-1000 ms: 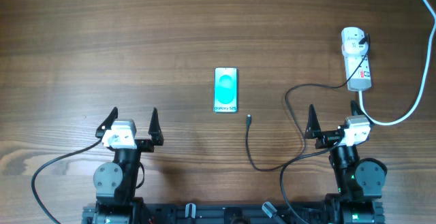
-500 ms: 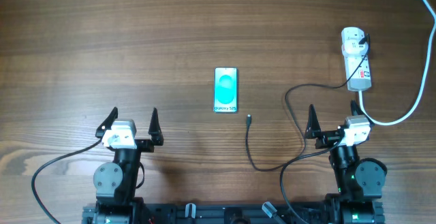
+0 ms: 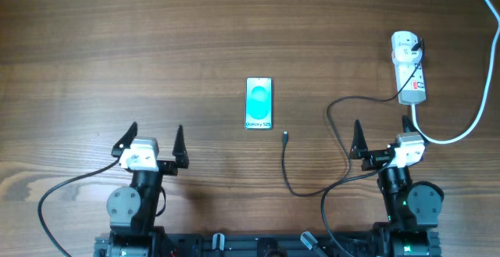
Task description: Plug charger to phone and switch on socket
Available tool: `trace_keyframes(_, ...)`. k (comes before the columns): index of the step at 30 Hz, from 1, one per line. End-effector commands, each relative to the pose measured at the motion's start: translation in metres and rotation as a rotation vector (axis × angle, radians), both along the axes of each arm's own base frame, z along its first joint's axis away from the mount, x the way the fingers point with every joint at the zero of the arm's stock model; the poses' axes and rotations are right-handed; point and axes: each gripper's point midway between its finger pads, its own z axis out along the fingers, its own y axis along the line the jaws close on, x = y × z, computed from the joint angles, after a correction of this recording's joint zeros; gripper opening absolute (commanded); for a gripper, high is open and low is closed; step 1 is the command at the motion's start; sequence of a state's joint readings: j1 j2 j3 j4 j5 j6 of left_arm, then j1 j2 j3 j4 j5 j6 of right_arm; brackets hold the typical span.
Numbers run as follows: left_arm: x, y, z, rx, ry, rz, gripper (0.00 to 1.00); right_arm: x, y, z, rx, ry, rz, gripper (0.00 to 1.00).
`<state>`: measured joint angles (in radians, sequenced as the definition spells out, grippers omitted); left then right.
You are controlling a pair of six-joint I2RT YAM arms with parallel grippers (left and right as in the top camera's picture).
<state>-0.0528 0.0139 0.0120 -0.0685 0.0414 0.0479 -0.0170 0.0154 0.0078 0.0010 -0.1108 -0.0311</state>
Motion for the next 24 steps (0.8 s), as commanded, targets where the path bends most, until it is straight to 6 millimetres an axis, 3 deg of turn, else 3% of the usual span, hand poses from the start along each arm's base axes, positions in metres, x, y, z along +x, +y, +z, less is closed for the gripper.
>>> trace_keyframes(1, -0.008, -0.038, 0.020, 0.001, -0.092, -0.231, 1.00, 0.000, -0.002, 0.000, 0.006, -0.003, -0.009, 1.00)
trace_keyframes(4, -0.026, -0.063, 0.076, 0.006, -0.326, -0.391, 1.00, 0.000, -0.002, 0.000, 0.005, -0.003, -0.009, 1.00)
trace_keyframes(9, -0.056, -0.062, 0.153, 0.005, -0.584, -0.400, 1.00, 0.000, -0.002, 0.000, 0.005, -0.003, -0.009, 1.00)
trace_keyframes(13, -0.077, -0.061, 0.208, 0.010, -0.615, -0.400, 1.00, 0.000, -0.002, 0.000, 0.005, -0.003, -0.009, 1.00)
trace_keyframes(14, -0.075, -0.061, 0.213, 0.005, -0.575, -0.400, 1.00, 0.000, -0.002, 0.000, 0.006, -0.003, -0.009, 1.00)
trace_keyframes(16, -0.051, -0.059, 0.215, -0.039, -0.255, -0.376, 1.00, 0.000, -0.002, 0.000, 0.005, -0.003, -0.009, 1.00)
trace_keyframes(19, -0.023, -0.061, 0.210, -0.085, 0.081, -0.365, 1.00, 0.000, -0.002, 0.000, 0.005, -0.003, -0.009, 1.00)
trace_keyframes(22, -0.002, -0.068, 0.216, -0.116, 0.226, -0.401, 1.00, 0.000, -0.002, 0.000, 0.005, -0.003, -0.009, 1.00)
trace_keyframes(24, 0.003, -0.091, 0.212, -0.160, 0.309, -0.544, 1.00, 0.000, -0.002, 0.000, 0.006, -0.003, -0.009, 1.00)
